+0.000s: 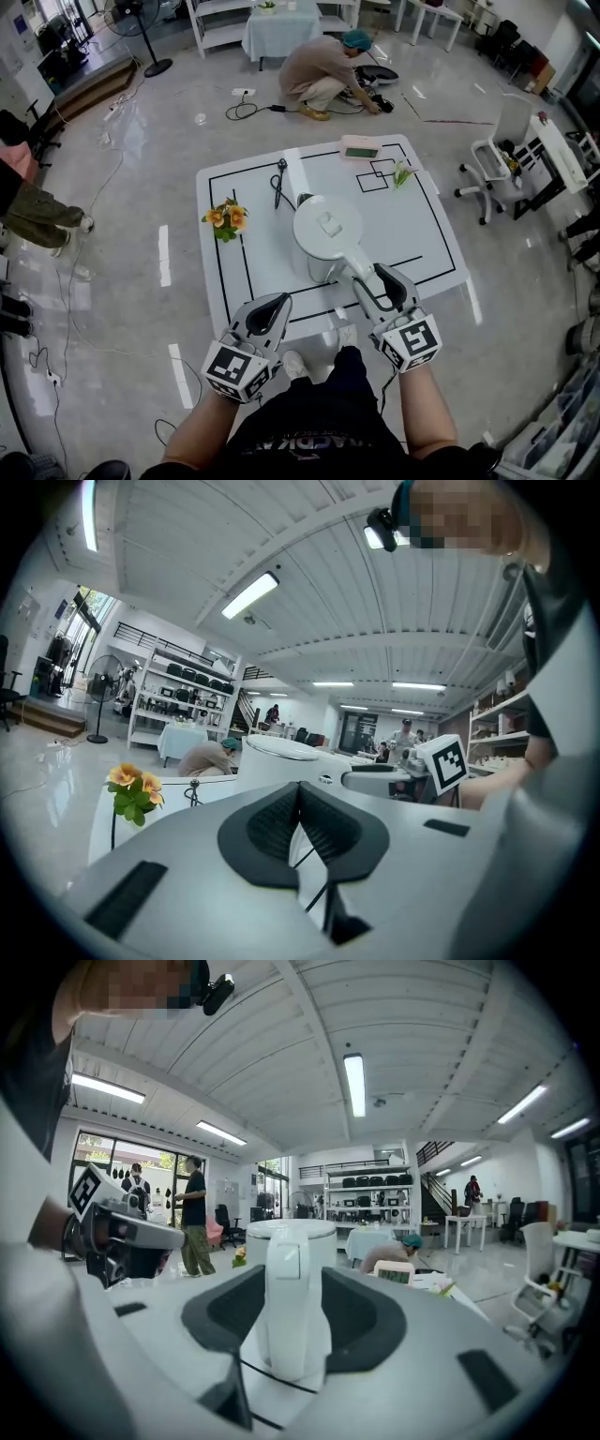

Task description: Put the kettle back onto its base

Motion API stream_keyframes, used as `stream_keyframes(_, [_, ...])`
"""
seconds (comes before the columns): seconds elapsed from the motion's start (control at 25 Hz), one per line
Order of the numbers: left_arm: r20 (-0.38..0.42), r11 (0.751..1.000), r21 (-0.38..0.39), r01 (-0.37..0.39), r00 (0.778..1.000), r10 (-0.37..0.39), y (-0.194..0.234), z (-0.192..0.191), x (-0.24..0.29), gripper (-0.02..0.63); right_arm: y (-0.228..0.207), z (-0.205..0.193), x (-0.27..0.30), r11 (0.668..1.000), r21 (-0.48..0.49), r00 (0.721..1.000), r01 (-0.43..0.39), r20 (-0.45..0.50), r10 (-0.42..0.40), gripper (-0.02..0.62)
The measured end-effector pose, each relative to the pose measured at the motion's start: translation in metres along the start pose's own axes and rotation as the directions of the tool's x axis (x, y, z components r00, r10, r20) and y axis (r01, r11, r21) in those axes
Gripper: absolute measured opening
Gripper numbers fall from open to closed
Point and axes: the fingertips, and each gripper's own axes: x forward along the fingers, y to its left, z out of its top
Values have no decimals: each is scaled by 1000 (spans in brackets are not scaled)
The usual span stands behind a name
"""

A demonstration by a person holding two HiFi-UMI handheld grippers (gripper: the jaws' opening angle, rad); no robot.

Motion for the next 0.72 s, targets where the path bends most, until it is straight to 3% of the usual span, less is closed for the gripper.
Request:
stream_keyframes(0.44, [24,998,3,68,997,-68,-41,5,24,5,-28,41,-65,996,-35,993,87,84,-84,172])
stream_keyframes(0.6, [35,999,1,35,999,-35,-58,10,33,5,-39,45,-75,998,-42,995,47,88,-43,172])
stream_keyframes(0.72, [33,1000,-9,-8,999,8,-77,4,42,5,-47,39,-84,999,-52,997,-4,79,8,135])
